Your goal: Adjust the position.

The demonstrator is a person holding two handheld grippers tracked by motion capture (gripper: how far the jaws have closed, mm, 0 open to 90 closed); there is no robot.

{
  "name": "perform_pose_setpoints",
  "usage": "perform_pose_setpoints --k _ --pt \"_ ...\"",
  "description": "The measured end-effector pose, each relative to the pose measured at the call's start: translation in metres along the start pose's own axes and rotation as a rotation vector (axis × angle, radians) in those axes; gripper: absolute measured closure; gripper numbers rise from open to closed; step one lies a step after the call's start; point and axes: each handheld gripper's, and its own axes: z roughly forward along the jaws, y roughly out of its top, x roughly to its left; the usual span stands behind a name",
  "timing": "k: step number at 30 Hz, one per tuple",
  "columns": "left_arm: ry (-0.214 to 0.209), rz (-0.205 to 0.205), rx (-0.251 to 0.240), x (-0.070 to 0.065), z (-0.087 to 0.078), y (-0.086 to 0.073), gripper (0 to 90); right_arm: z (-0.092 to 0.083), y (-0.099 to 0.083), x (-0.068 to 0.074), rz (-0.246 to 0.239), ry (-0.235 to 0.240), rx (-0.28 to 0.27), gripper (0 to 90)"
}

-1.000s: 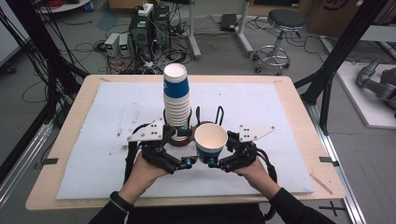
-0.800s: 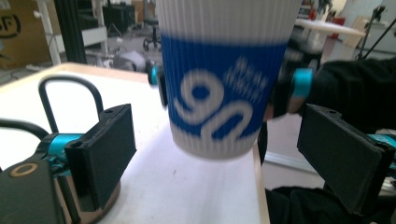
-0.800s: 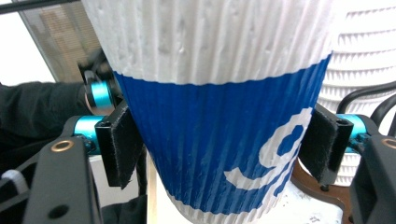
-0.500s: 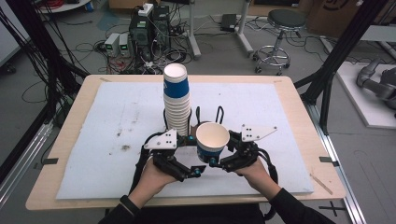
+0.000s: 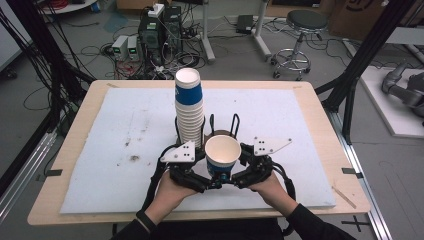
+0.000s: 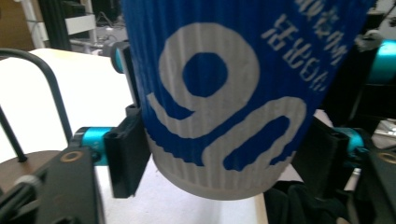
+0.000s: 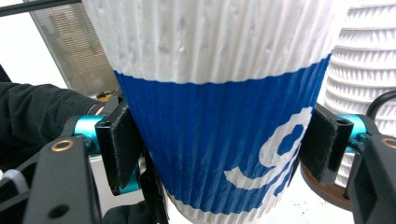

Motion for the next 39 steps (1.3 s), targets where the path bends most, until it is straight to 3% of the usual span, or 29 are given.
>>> perform_pose_setpoints --k 6,12,17,18,21,27,32,39 --pt "-0.015 -0.011 -0.002 0.001 0.000 -0.002 30.8 0.001 0.000 0.000 -0.003 0.012 0.008 20.8" --pt "-0.028 -0.014 0.011 0.002 0.002 -0.005 31.0 -0.004 0.008 0.002 -0.019 -0.007 -0.009 16.2" --pt "-0.037 -0.017 0.025 0.002 0.005 -0.006 31.0 -0.006 0.011 0.002 -0.009 -0.012 -0.019 18.4" --pt "-0.040 -0.015 0.023 0.002 0.005 -0.006 31.1 -0.006 0.010 0.003 -0.030 -0.008 -0.020 21.7" --pt "-0.049 -0.016 0.022 0.002 0.005 -0.006 30.7 -0.006 0.010 0.004 -0.029 -0.007 -0.021 22.5" --pt "-0.059 -0.033 -0.016 0.001 0.005 -0.003 21.2 -0.005 0.008 0.004 -0.032 -0.009 -0.028 23.4" --pt "-0.064 -0.053 -0.055 0.001 0.002 -0.001 21.2 -0.003 0.007 0.005 -0.042 -0.008 -0.026 23.4" --pt "-0.068 -0.046 -0.060 0.001 0.002 -0.001 25.5 -0.001 0.005 0.006 -0.043 -0.007 -0.022 23.4"
